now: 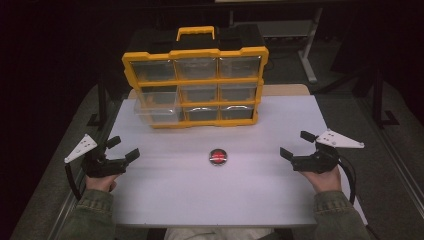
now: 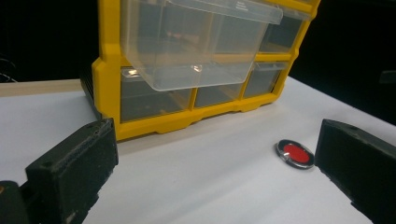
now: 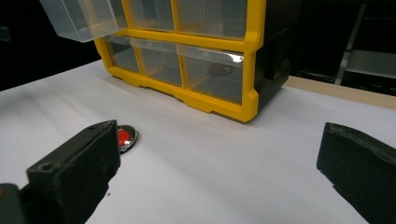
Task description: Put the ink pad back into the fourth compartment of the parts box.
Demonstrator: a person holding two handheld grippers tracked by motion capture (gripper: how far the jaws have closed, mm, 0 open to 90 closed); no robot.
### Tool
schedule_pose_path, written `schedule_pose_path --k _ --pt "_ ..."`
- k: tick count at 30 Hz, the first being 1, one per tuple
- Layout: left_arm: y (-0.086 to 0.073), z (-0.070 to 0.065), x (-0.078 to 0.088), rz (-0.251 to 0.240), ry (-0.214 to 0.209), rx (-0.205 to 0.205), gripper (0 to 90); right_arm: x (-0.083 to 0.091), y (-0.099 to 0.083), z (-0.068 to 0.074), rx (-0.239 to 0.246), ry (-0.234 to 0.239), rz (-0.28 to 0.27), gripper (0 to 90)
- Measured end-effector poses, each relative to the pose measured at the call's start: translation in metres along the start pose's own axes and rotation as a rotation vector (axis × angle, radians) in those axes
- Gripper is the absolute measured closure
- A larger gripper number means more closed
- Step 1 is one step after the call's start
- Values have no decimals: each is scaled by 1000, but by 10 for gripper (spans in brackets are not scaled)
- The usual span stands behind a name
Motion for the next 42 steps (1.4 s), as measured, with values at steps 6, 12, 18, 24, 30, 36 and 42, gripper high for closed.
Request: schedule_pose_path --k 6,12,18,24,30,36,42 --pt "7 -6 -7 11 -16 -21 0 0 -1 2 5 4 2 0" --pt "14 -14 -21 42 -40 -54 0 -2 -2 2 9 2 9 0" --pt "18 -22 -31 66 -59 -74 0 -2 -2 3 29 -3 12 0" --pt "21 -30 -39 73 -86 -81 0 -1 -1 2 32 -19 2 0" --pt "25 -33 -42 84 -95 -93 0 -1 -1 2 33 -19 1 0" --pt "29 -40 -49 84 -119 -86 0 -2 -2 3 34 -18 7 0" --pt "30 -51 -62 115 -144 -122 0 -1 -2 3 38 -20 5 0"
Point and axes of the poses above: each handheld gripper's, and its own axes: x roughly backward along the jaws, y roughly out of its top, z roughly to its left, the point moved 7 cm from there along -x, roughly forward along the jaws, and after that the axes turned 11 degrees about -x, right-handed, at the moved point
